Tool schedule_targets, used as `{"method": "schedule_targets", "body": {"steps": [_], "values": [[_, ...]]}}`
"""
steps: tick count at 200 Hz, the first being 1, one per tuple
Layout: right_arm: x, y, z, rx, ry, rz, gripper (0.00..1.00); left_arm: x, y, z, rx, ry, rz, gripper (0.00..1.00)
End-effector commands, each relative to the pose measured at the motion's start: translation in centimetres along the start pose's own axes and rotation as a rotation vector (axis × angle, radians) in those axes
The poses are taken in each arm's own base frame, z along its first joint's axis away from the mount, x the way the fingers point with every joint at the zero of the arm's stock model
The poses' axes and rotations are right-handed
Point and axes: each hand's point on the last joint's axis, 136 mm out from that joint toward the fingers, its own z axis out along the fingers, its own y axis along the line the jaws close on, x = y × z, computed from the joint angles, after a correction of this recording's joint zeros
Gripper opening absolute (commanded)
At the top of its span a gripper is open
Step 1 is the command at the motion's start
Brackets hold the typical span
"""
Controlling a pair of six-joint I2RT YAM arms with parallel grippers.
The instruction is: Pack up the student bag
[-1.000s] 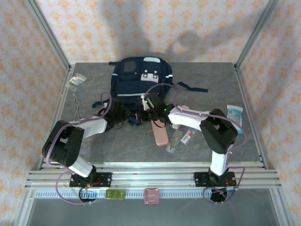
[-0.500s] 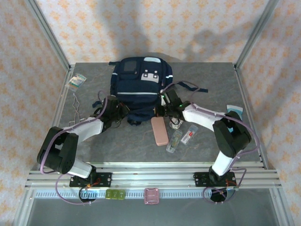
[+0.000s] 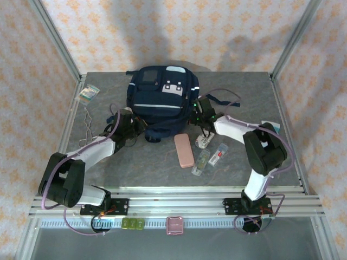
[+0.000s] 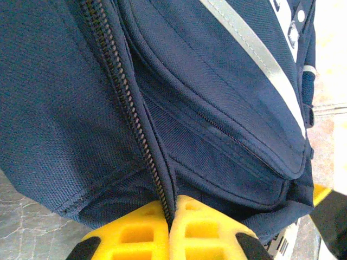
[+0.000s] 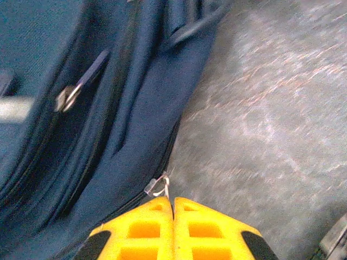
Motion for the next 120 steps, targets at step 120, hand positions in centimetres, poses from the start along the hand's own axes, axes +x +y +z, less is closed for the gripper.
{"method": "schedule_targets", "body": {"steps": [120], "values": [[-8.3, -0.7, 2.7, -0.137, -0.125, 0.266, 0.37, -1.7, 0.9, -1.3, -0.027, -0.058, 0.042, 0.00]]}}
